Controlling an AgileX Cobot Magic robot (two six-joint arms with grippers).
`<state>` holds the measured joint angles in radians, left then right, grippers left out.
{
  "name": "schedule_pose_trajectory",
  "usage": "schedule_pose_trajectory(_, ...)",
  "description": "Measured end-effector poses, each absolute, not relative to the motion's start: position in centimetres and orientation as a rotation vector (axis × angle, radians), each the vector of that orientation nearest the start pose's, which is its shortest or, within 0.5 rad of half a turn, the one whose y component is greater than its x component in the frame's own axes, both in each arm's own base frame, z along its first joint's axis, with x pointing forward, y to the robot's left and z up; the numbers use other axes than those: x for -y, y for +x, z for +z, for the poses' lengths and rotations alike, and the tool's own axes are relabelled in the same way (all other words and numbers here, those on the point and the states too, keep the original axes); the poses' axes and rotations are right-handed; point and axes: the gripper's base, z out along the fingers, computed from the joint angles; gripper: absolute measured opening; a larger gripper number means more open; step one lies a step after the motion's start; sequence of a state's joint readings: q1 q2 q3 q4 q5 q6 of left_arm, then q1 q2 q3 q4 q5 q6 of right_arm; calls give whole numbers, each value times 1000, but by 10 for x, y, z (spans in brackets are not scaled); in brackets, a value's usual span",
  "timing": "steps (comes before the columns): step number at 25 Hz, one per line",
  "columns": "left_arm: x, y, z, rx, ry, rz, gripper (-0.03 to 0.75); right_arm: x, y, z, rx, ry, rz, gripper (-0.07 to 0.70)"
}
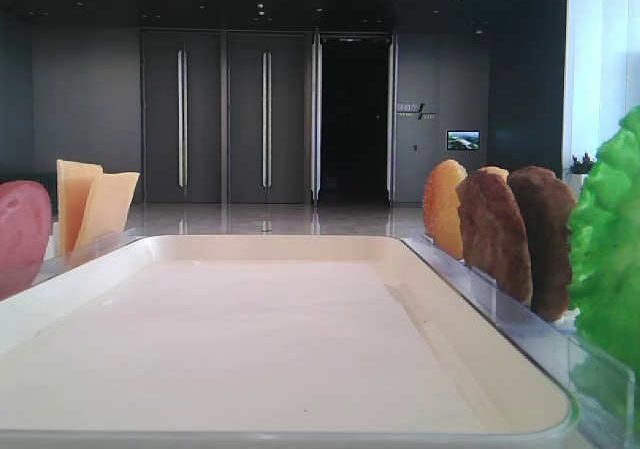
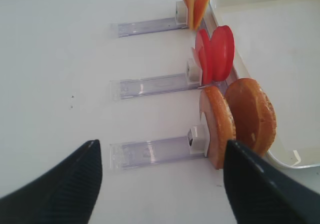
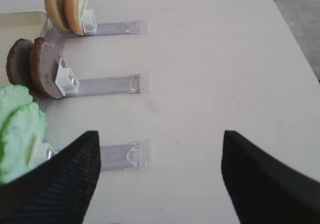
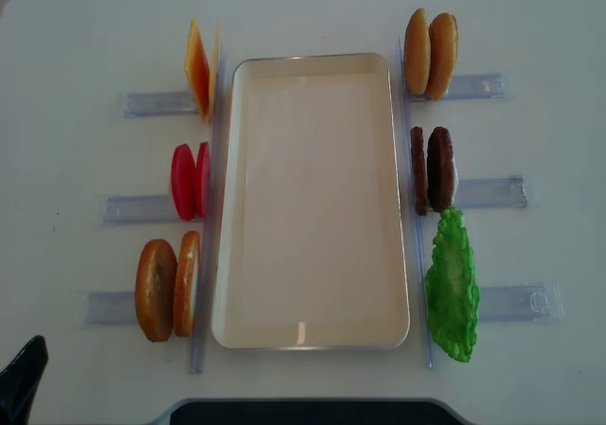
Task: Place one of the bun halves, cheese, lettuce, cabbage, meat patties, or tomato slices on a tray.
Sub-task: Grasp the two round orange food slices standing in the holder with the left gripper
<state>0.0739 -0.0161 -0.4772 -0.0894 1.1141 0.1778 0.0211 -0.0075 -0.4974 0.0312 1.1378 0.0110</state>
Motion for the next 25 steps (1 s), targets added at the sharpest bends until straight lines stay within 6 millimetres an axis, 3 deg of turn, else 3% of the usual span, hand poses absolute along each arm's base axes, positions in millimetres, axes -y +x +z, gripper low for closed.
schedule_pose_trajectory(25,8,-7,267,-2098,116,43,576,-2,-9,270,-2117,-14,57,514)
